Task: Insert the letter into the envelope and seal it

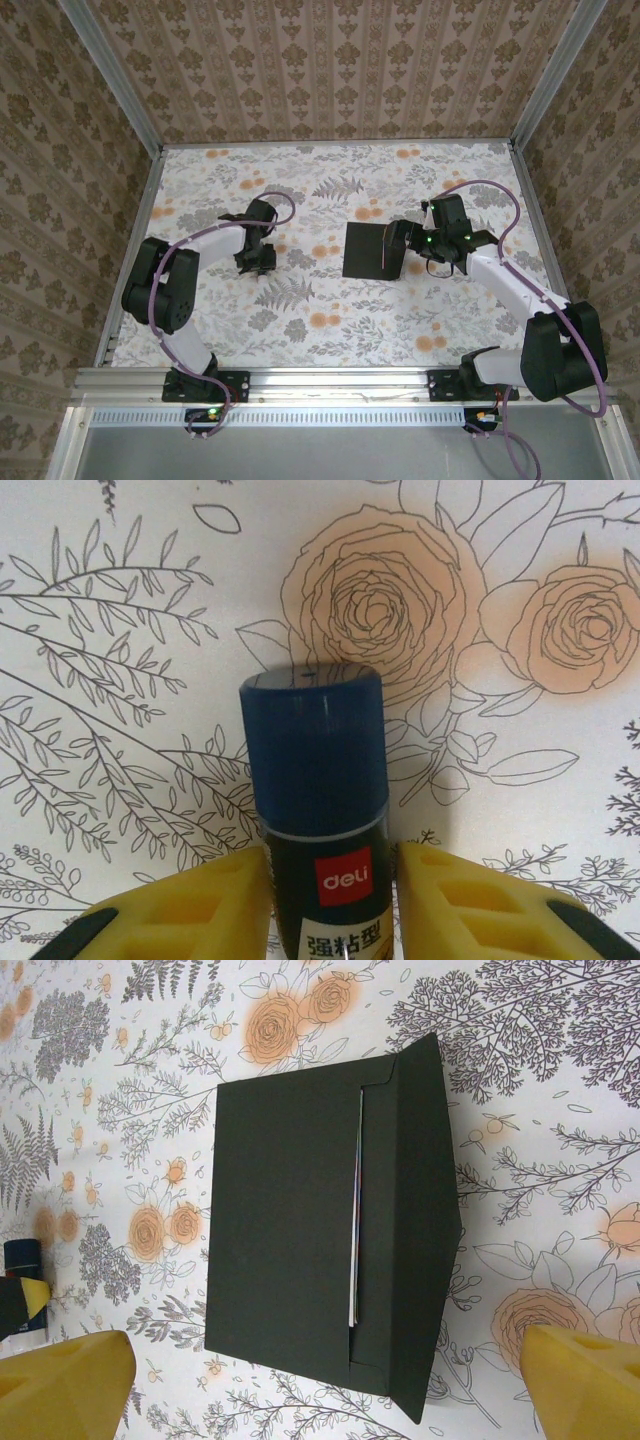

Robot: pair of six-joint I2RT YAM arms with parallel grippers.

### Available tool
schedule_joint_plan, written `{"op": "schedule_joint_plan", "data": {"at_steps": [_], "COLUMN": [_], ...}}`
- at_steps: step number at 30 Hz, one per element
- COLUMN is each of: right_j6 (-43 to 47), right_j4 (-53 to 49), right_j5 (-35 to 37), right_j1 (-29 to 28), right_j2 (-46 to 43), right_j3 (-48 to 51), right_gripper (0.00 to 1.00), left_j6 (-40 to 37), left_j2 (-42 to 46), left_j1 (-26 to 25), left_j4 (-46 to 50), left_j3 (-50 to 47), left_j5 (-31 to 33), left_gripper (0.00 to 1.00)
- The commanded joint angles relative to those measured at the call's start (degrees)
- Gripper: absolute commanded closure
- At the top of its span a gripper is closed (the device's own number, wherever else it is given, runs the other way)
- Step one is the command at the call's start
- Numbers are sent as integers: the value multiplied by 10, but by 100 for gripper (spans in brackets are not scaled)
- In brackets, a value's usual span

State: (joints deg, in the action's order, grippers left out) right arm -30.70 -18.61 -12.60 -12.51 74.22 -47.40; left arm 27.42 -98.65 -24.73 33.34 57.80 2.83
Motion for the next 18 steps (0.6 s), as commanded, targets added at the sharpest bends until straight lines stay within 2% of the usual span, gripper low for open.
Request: {"op": "schedule_joint_plan", "data": {"at_steps": [1,18], "right_j6": [-6,-6], "right_j4": [-11,-13], "right_j5": [1,-1], "right_j1": [3,5], "right_j2": [-14,-13], "right_j3": [7,4], "right_gripper": [0,0], "left_j6": [-1,-11], "left_j2": [-13,-25], "left_j1": [-1,2], "left_j4": [5,8], "left_j3": [13,25], "left_j5": [12,11], "left_gripper": [64,64]}}
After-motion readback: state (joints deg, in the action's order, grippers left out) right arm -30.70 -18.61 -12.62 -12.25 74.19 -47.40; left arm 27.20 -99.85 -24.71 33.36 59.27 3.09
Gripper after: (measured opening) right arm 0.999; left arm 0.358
